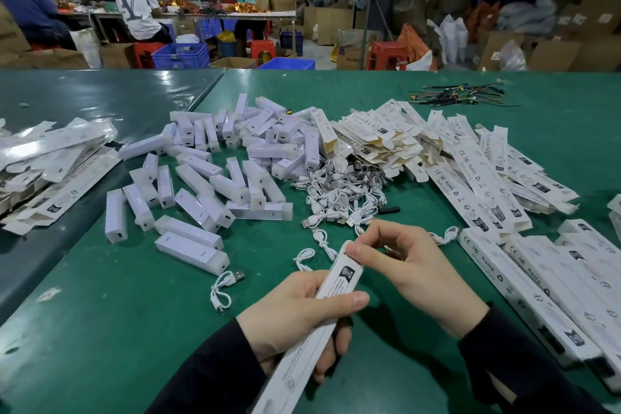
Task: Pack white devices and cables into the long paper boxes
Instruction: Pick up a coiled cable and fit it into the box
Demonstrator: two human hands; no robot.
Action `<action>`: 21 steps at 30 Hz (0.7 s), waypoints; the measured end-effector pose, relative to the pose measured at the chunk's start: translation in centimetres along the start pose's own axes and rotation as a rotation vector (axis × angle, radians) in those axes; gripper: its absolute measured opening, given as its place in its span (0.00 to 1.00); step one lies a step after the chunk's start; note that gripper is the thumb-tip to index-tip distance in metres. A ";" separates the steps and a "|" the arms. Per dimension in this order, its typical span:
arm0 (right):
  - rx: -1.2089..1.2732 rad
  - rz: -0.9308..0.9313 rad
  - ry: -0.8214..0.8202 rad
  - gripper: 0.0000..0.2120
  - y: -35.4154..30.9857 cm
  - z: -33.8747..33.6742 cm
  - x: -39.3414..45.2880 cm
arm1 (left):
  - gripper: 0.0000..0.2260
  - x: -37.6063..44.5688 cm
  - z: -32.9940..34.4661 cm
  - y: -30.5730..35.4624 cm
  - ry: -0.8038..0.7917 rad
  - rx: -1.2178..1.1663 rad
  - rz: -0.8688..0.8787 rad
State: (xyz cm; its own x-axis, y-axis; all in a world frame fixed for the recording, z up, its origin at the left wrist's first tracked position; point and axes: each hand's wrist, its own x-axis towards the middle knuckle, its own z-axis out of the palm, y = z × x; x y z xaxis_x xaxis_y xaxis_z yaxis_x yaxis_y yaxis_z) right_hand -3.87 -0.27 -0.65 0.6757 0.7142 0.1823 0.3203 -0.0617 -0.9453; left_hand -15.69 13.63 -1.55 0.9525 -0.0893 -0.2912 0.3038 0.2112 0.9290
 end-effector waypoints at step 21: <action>0.035 -0.058 0.111 0.15 -0.4 -0.3 0.1 | 0.21 0.6 1.1 -0.2 0.143 -0.032 0.384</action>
State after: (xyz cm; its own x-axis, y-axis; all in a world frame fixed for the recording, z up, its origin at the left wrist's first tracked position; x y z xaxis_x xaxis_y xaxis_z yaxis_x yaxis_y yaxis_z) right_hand -3.77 -0.38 -0.19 0.7264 0.6344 0.2642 0.3393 0.0033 -0.9407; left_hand -15.17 12.43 -1.62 0.9895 0.1377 0.0448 -0.0763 0.2328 0.9695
